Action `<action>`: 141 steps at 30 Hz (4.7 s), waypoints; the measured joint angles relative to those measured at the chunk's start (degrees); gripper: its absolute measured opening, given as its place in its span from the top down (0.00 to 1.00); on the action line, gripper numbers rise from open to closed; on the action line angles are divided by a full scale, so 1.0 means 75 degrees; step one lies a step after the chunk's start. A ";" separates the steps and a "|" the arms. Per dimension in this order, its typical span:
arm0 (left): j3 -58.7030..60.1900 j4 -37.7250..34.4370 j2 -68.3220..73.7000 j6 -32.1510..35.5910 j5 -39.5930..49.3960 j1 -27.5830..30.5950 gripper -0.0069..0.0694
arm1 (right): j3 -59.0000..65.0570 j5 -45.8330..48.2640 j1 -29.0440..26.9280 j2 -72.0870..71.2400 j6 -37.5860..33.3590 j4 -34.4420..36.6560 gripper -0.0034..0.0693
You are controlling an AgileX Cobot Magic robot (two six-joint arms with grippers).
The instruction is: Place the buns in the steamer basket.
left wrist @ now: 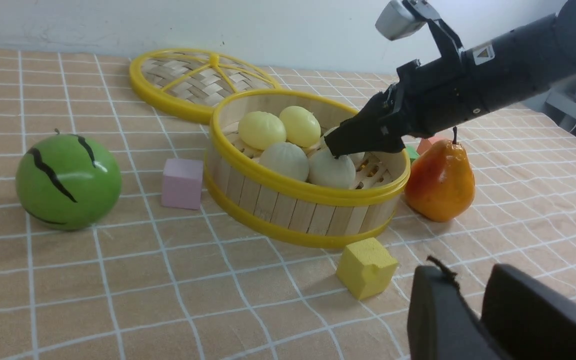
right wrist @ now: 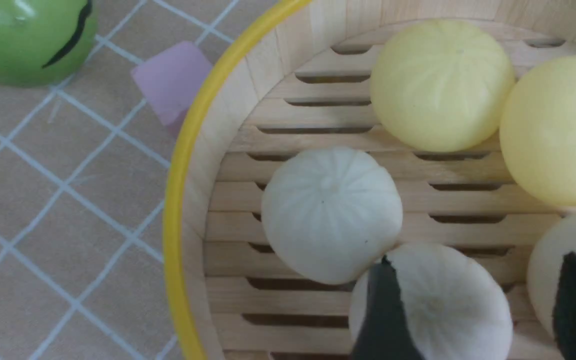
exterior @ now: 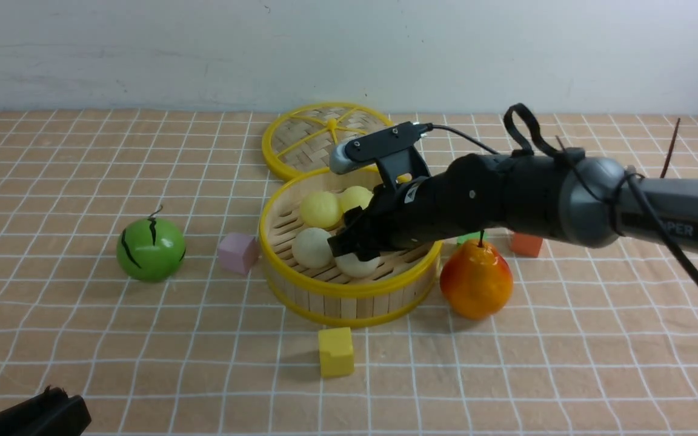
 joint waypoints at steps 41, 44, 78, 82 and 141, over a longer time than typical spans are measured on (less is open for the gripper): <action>0.0000 0.0000 -0.0002 0.0000 0.0030 0.0000 0.67 | 0.7531 0.2582 -0.1758 -1.0646 0.3057 -0.2258 0.98; 0.0000 0.0000 -0.0009 0.0000 0.0030 0.0000 0.67 | 0.9244 0.1464 -0.2605 -1.2489 0.3057 -0.2258 0.98; 0.0007 0.0000 -0.0011 0.0000 0.0068 0.0000 0.65 | 1.1415 0.0876 -0.3348 -1.5429 0.3093 -0.2744 0.97; 0.0122 0.0094 -0.0011 0.0000 -0.0463 0.0052 0.65 | 1.1415 0.0876 -0.3348 -1.5429 0.3093 -0.2744 0.96; 0.1297 0.3034 -0.1837 -0.4175 0.2059 0.2601 0.93 | 1.1415 0.0859 -0.3348 -1.5429 0.3093 -0.2744 0.90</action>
